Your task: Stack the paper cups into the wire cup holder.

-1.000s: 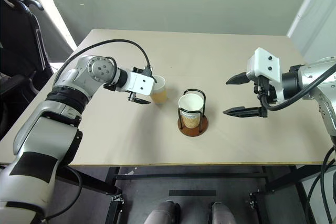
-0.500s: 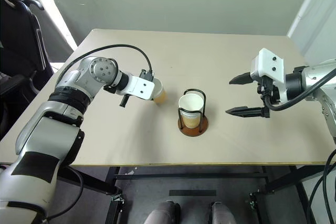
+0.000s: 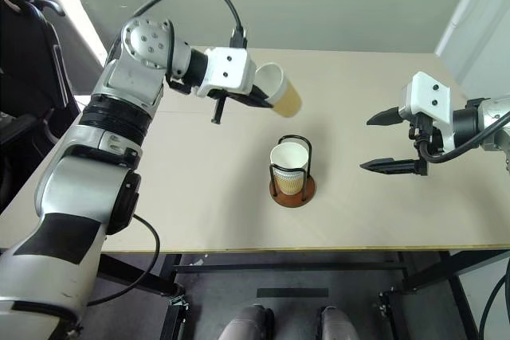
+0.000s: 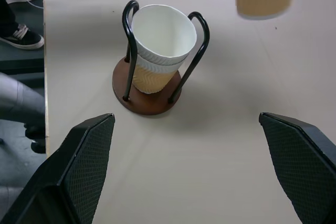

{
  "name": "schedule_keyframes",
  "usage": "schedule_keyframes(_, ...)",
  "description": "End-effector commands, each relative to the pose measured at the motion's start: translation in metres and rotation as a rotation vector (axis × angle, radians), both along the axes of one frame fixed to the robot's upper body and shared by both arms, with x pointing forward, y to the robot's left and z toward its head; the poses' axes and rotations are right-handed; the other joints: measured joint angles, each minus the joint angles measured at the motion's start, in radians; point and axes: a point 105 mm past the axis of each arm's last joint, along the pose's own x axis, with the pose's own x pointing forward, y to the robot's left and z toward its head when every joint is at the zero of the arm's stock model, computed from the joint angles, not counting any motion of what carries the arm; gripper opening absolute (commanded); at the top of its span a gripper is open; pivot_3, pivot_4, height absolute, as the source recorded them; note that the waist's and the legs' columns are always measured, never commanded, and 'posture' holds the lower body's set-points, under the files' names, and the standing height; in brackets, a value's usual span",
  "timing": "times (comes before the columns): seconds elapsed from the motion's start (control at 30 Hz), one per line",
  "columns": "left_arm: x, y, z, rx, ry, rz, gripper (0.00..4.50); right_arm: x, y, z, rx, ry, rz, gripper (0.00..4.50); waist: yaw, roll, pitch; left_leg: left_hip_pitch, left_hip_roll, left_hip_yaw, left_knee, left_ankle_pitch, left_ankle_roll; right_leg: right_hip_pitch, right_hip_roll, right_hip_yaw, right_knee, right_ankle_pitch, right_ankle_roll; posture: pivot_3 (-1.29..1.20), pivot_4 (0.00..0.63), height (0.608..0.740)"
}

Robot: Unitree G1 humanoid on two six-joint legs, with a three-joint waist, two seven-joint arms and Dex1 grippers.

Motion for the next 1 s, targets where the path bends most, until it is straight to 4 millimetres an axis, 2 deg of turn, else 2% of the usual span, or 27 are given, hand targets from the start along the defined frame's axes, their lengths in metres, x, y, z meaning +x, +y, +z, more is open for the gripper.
schedule_keyframes(0.03, -0.022, -0.012, 0.020, -0.040, 0.027, -0.099, 0.03, -0.006, 0.005, 0.017, 0.005, -0.075, 0.021, 4.50, -0.001, 0.000, 0.000, 0.000, 0.000, 0.001, 0.000, 0.000, 0.000, 0.000, 0.001, -0.001, 0.000, 0.000, 0.000, 0.00, 0.150, 0.740)
schedule_keyframes(0.2, -0.042, -0.014, 0.020, -0.041, 0.147, -0.151, 0.03, -0.009, 0.011, 0.014, 0.006, -0.064, 0.026, 4.50, -0.006, 0.000, 0.000, 0.001, 0.001, 0.000, 0.001, 0.000, 0.000, 0.000, 0.000, 0.000, 0.001, 0.000, 0.001, 0.00, 0.150, 0.740)
schedule_keyframes(0.37, -0.055, -0.003, 0.015, 0.006, 0.231, -0.145, 0.03, -0.012, 0.017, 0.015, 0.019, -0.061, 0.029, 4.50, -0.006, 0.000, 0.000, 0.001, 0.001, 0.000, 0.002, 0.000, 0.000, 0.000, 0.000, 0.000, 0.001, 0.000, 0.001, 0.00, 0.150, 0.740)
schedule_keyframes(0.63, -0.063, -0.003, 0.006, 0.034, 0.320, -0.157, 0.03, -0.013, 0.020, 0.012, 0.035, -0.062, 0.023, 4.50, 0.006, 0.000, 0.000, 0.000, 0.001, -0.002, 0.006, -0.001, 0.002, 0.003, 0.000, -0.002, 0.001, 0.000, 0.001, 0.00, 0.150, 0.740)
schedule_keyframes(1.0, -0.061, 0.003, -0.015, 0.112, 0.317, -0.148, 0.03, -0.012, 0.022, 0.009, 0.052, -0.061, 0.019, 4.50, 0.004, 0.000, 0.000, 0.000, 0.000, -0.001, 0.008, -0.002, 0.003, 0.004, 0.000, -0.002, 0.001, 0.001, 0.001, 0.00, 0.150, 0.740)
